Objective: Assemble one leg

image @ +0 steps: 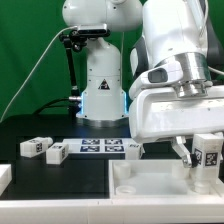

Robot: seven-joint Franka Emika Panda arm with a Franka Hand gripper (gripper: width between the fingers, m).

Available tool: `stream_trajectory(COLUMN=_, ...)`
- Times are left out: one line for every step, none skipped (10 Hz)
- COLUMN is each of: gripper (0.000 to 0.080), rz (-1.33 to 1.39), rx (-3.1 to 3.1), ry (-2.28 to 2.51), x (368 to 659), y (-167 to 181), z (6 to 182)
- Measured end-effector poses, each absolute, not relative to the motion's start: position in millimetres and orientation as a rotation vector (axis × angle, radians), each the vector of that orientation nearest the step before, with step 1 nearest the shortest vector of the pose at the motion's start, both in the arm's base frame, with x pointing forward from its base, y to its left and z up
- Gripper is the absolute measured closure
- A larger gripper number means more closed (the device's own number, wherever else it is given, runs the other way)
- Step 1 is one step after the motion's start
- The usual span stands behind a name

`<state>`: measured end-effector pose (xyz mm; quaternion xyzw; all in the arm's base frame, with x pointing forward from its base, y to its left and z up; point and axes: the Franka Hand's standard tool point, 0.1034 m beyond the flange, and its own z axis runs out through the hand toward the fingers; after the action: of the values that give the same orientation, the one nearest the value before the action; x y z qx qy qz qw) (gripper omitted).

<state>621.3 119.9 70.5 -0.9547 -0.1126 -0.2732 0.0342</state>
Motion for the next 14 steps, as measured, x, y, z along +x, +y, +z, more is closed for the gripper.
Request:
stream_trajectory(gripper=0.0509, rz=-0.837, rx=-2.937, ry=-0.339, x=619.7, y=120.2, z=70.4)
stream_trajectory(gripper=0.0509, rz=-0.839, rx=-2.937, ry=-0.334, x=619.4, y=119.7, z=70.4)
stream_trajectory(gripper=0.0509, rz=-0.846, rx=-2.936, ry=-0.331, x=619.6, y=118.7, z=70.2)
stream_trajectory(gripper=0.0509, rz=-0.870, rx=-2.930, ry=-0.329, x=620.8, y=118.5, z=70.1)
stream_trajectory(gripper=0.0509, rz=-0.892, rx=-2.925, ry=-0.326, x=622.2, y=117.6, z=69.9)
stream_trajectory(gripper=0.0509, rz=-0.907, rx=-2.922, ry=-0.324, x=623.9, y=116.4, z=69.9)
stream_trajectory(gripper=0.0509, rz=-0.916, rx=-2.920, ry=-0.325, x=624.5, y=115.5, z=69.9)
stream_trajectory(gripper=0.0509, rz=-0.916, rx=-2.920, ry=-0.324, x=624.5, y=115.4, z=70.1)
stream_trajectory(gripper=0.0509, rz=-0.910, rx=-2.922, ry=-0.323, x=623.1, y=115.1, z=70.5)
stream_trajectory(gripper=0.0509, rz=-0.906, rx=-2.924, ry=-0.325, x=621.6, y=114.8, z=73.9)
stream_trajectory(gripper=0.0509, rz=-0.906, rx=-2.925, ry=-0.325, x=619.8, y=113.7, z=76.1)
stream_trajectory(gripper=0.0509, rz=-0.897, rx=-2.928, ry=-0.326, x=615.9, y=113.1, z=73.8)
stream_trajectory(gripper=0.0509, rz=-0.889, rx=-2.931, ry=-0.326, x=613.2, y=112.5, z=71.6)
stream_trajectory(gripper=0.0509, rz=-0.884, rx=-2.932, ry=-0.328, x=611.7, y=113.0, z=70.1)
